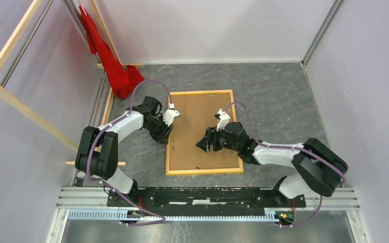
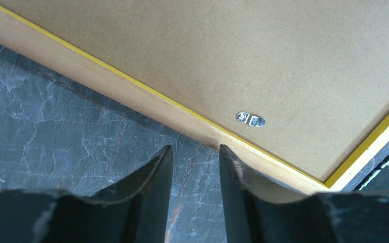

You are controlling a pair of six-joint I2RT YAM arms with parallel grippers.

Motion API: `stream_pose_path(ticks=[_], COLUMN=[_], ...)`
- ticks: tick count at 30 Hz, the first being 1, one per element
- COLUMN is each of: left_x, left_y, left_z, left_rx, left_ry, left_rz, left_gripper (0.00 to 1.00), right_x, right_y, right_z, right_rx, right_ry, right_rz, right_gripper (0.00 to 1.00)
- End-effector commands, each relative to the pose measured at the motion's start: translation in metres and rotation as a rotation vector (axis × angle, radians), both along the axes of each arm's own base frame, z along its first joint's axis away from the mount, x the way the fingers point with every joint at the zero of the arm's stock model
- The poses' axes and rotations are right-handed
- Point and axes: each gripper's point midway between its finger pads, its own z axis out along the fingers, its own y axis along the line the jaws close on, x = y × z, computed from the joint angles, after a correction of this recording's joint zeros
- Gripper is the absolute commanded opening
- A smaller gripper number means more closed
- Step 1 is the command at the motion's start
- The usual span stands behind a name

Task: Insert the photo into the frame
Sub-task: Install the photo frame at the center of the board.

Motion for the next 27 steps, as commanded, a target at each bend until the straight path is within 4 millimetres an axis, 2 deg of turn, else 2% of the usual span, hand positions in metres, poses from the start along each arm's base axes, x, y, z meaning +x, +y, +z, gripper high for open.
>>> stream_pose_path(ticks=[1,7,15,21,27], left_x=[0.004,0.002,-0.001,0.001,0.001], left_y=[-0.006,-0.001,0.001,0.001,0.001], left_z=[-0.001,-0.006,-0.008,-0.006,-0.006], left_rx=[-0.041,-0.042,-0.045,-0.048,-0.051], left_ry=[0.013,0.031,0.048,0.05,0.052], left_rz=[0.007,0.016,0.026,0.035,0.042], left_gripper=[0.37,0.26,0.18,0.09,0.07], right_x=[0.009,0.003,-0.003,-0.009,-0.007], right_y=[0.044,0.079,0.114,0.13,0.135], right_z=[0.03,0.02,0.002,-0.014,-0.026], right_rx=[0.098,0.105,0.108,0.082,0.044], right_ry=[-0.1,-0.095,-0.074,-0.052,-0.057], right_rz=[0.081,0.172,0.257,0.299,0.299], right_gripper=[0.69,0.65,0.55,0.51,0.51])
